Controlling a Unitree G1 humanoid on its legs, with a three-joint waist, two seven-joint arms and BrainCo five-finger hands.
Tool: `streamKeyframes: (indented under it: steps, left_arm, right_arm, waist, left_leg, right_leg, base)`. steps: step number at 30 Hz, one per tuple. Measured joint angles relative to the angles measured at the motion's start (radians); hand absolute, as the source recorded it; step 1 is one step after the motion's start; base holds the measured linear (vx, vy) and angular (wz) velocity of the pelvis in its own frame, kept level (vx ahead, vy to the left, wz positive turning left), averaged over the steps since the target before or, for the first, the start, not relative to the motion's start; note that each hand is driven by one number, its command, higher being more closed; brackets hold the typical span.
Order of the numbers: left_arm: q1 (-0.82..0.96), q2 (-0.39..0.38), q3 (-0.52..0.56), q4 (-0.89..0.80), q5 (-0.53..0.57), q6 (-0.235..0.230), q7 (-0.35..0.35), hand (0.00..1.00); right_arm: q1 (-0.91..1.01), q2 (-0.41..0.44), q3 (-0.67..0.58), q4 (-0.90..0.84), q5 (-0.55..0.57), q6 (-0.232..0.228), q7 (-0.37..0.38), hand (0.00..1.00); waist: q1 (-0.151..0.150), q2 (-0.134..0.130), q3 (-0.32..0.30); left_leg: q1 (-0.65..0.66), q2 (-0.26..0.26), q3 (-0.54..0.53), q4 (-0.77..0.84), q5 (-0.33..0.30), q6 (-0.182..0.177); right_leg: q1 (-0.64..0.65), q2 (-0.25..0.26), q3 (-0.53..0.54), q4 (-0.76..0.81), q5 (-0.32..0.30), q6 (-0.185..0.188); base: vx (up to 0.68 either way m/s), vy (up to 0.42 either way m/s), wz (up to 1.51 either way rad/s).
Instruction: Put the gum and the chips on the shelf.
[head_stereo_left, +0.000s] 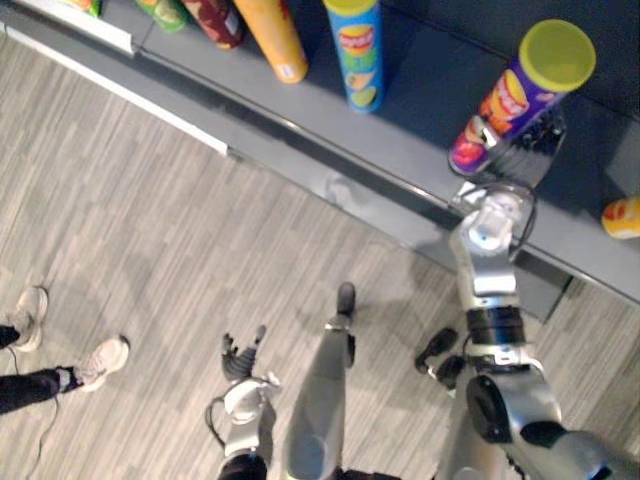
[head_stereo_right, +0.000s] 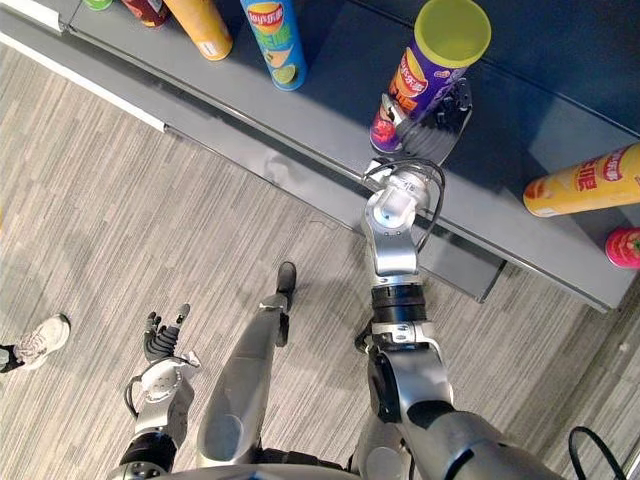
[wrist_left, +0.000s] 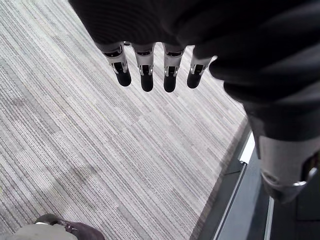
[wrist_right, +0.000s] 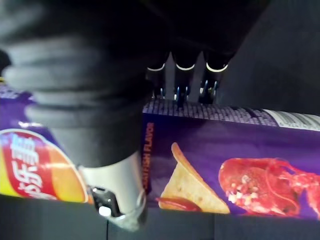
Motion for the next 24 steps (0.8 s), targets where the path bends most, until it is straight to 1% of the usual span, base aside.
streamKeyframes:
  steps: [8, 11, 12, 13, 18, 23, 24]
  left_arm:
    - [0.000, -0.001, -0.003, -0.021, -0.001, -0.001, -0.001, 0.00]
    - [0.000, -0.001, -0.009, -0.027, -0.001, -0.004, -0.002, 0.00]
    - [0.000, -0.001, -0.010, -0.028, -0.001, -0.005, -0.002, 0.00]
    - [0.000, -0.001, -0.010, -0.029, -0.001, -0.007, -0.003, 0.00]
    - [0.004, -0.001, -0.017, -0.049, -0.002, -0.013, -0.016, 0.00]
    - [0.004, -0.002, -0.042, -0.049, -0.004, -0.014, -0.020, 0.00]
    - [0.004, -0.004, -0.046, -0.049, -0.004, -0.014, -0.020, 0.00]
  right_arm:
    - [-0.035, -0.027, -0.001, 0.006, 0.000, 0.001, -0.001, 1.00]
    - [-0.055, -0.036, -0.002, 0.034, 0.000, 0.001, -0.002, 1.00]
    - [-0.062, -0.037, -0.002, 0.044, 0.000, 0.009, -0.002, 1.00]
    - [-0.065, -0.037, -0.001, 0.042, 0.000, 0.008, -0.002, 1.00]
    - [-0.079, -0.063, -0.002, 0.045, 0.000, 0.008, -0.006, 1.00]
    - [-0.090, -0.068, -0.002, 0.049, 0.000, 0.007, -0.017, 1.00]
    - [-0.090, -0.069, -0.002, 0.051, 0.000, 0.007, -0.019, 0.00]
  waist:
    - [0.000, 0.000, 0.000]
    - [0.000, 0.000, 0.000]
    - [0.000, -0.001, 0.000]
    - [0.000, -0.001, 0.000]
    - [0.001, -0.001, 0.000]
    - [0.001, -0.001, -0.001]
    - [0.000, -0.001, -0.001]
  left_leg:
    - [-0.059, -0.004, 0.000, 0.035, -0.001, 0.009]
    - [-0.076, -0.004, -0.001, 0.046, -0.002, 0.011]
    - [-0.083, -0.004, -0.001, 0.048, -0.002, 0.012]
    - [-0.089, -0.004, 0.000, 0.048, -0.003, 0.012]
    - [-0.102, -0.006, 0.004, 0.050, -0.003, 0.013]
    - [-0.107, -0.010, 0.006, 0.050, 0.004, 0.019]
    - [-0.107, -0.011, 0.006, 0.052, 0.004, 0.019]
  right_leg:
    - [-0.057, -0.014, 0.005, 0.038, -0.008, -0.005]
    - [-0.075, -0.017, 0.006, 0.050, -0.013, -0.008]
    - [-0.083, -0.018, 0.006, 0.055, -0.013, -0.009]
    - [-0.089, -0.020, 0.007, 0.059, -0.014, -0.010]
    - [-0.103, -0.026, 0.006, 0.066, -0.016, -0.010]
    - [-0.110, -0.032, 0.008, 0.072, -0.017, -0.008]
    - [-0.111, -0.035, 0.008, 0.076, -0.020, -0.008]
  base:
    - [0.02, -0.025, 0.01]
    - [0.02, -0.037, 0.03]
    - [0.02, -0.045, 0.01]
    - [0.03, -0.053, 0.02]
    - [0.04, -0.044, 0.03]
    - [0.05, -0.042, 0.02]
    - [0.04, -0.034, 0.02]
